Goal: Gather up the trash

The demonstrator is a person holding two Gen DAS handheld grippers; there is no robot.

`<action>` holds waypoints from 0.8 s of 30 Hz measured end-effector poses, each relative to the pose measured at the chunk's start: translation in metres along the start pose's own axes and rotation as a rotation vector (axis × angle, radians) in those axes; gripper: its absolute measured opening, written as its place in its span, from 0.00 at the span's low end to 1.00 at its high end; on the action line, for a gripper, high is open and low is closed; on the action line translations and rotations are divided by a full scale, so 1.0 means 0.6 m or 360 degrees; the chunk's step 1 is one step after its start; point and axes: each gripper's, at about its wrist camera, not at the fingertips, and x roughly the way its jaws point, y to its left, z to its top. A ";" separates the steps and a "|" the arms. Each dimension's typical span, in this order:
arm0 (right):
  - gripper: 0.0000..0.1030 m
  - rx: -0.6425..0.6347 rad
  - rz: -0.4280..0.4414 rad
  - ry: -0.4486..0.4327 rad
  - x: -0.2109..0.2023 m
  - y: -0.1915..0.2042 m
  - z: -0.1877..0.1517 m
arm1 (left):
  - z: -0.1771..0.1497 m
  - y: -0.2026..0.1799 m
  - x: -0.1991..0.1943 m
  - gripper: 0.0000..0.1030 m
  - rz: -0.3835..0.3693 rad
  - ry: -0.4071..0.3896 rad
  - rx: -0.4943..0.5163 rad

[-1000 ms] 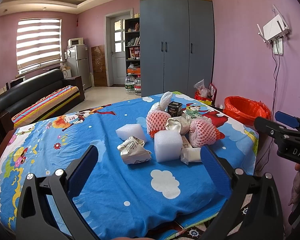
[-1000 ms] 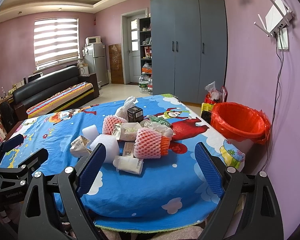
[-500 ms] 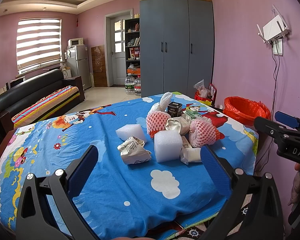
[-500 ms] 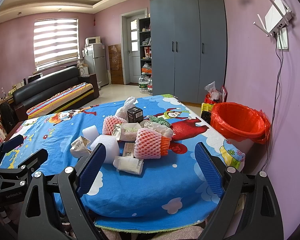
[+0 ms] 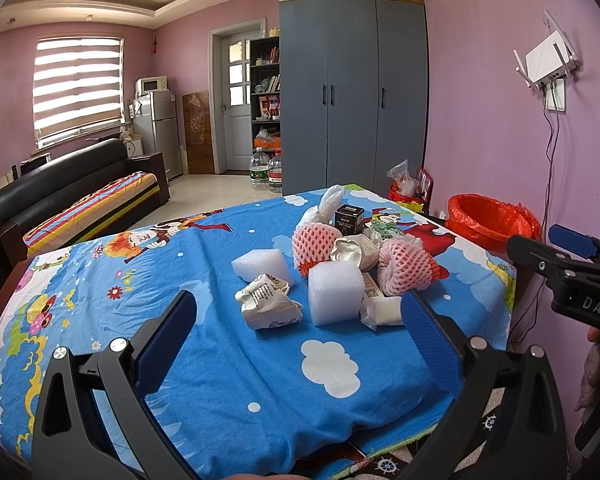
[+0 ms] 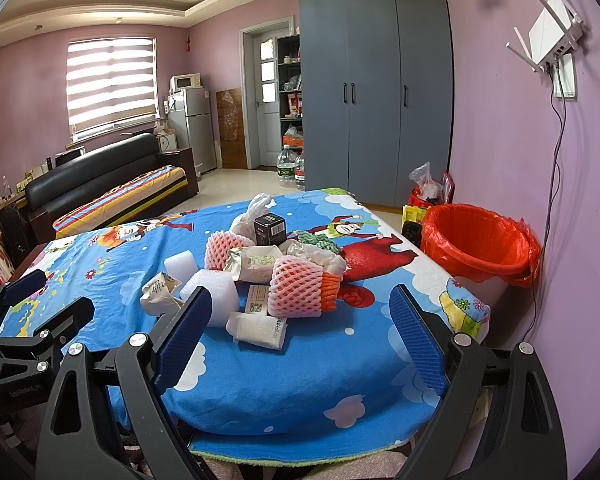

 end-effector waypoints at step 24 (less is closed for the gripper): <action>0.82 0.0034 0.0015 0.0117 0.056 -0.026 -0.023 | -0.013 0.008 0.060 0.96 -0.0019 0.0144 -0.0074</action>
